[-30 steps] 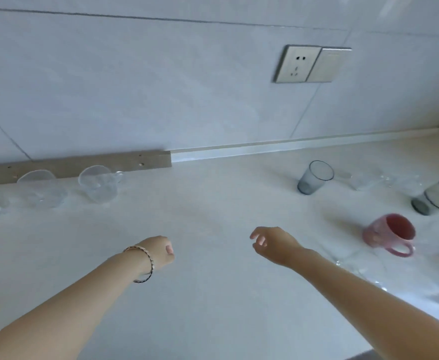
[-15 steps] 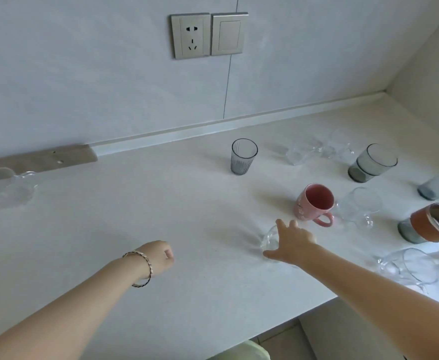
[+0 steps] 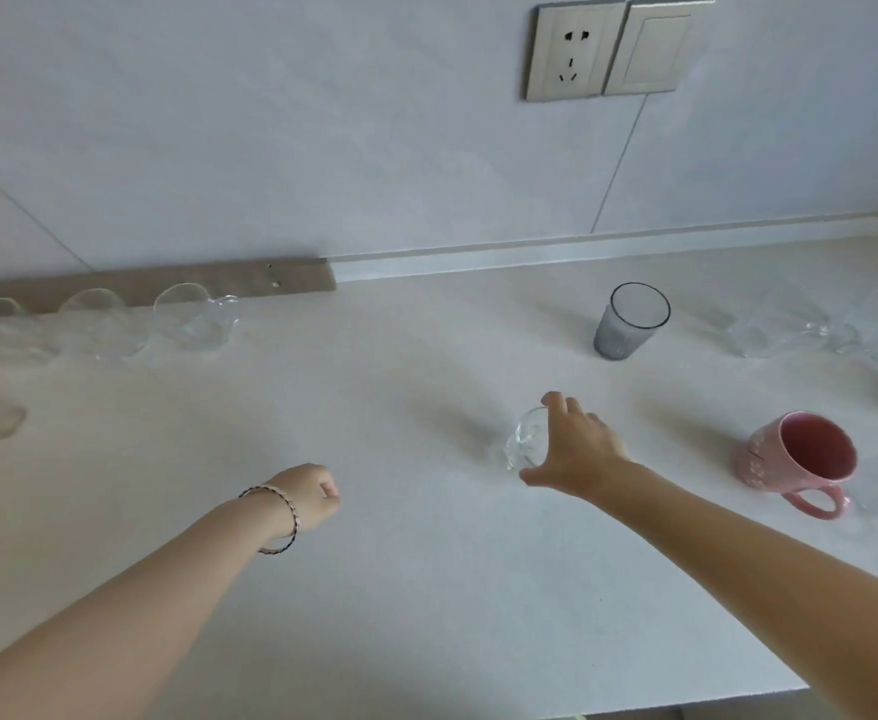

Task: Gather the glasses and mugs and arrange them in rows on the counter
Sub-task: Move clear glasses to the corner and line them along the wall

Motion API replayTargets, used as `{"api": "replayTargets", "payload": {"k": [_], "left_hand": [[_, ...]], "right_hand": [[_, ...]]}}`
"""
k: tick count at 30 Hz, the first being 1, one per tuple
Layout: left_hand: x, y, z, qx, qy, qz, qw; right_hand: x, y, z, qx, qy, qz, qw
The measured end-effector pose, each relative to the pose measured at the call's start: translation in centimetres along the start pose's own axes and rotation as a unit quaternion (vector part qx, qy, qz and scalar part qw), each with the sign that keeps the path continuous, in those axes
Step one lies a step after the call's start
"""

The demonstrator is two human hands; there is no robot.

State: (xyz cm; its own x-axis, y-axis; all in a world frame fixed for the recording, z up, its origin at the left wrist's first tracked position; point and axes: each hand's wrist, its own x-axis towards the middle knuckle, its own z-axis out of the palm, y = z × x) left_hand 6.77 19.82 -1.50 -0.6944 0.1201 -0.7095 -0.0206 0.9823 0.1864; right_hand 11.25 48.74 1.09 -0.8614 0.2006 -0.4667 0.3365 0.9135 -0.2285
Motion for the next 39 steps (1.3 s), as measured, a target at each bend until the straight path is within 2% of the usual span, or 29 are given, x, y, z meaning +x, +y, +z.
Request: {"api": "replayTargets", "payload": {"k": [5,10,15,20,28,33,35,39], "left_hand": [[0.7,-6.6,-2.9,-0.032,0.007,-0.023,0.999],[2.7,-13.2,-6.1,-0.045,0.007,-0.035,0.998],[5.4,-17.9,-9.1,-0.043,0.016,-0.022,0.999],[7.7,-20.0,-10.9,-0.063,0.02,-0.005,0.998],[8.9,-20.5,-10.9,-0.074,-0.002,0.013,0.997],[7.3,-18.6,-10.4,-0.038,-0.013,0.022,0.999],[6.4,-17.0,-10.1,-0.024,-0.014,0.031,0.999],[5.1,-12.4,-9.1,0.009,-0.01,0.062,0.998]], "right_hand": [[3.7,-10.6,0.5,0.016,-0.006,-0.077,0.997],[8.6,-21.0,0.7,0.016,-0.023,-0.118,0.993],[14.2,-29.2,0.2,0.019,0.009,-0.12,0.993],[18.3,-33.3,0.1,0.018,0.032,-0.094,0.995],[19.0,-32.9,1.0,-0.006,0.03,-0.038,0.999],[14.7,-29.1,1.2,-0.039,0.069,-0.064,0.995],[12.6,-26.3,1.8,-0.046,0.044,-0.057,0.996],[9.2,-19.4,2.1,-0.06,-0.063,-0.023,0.996]]}}
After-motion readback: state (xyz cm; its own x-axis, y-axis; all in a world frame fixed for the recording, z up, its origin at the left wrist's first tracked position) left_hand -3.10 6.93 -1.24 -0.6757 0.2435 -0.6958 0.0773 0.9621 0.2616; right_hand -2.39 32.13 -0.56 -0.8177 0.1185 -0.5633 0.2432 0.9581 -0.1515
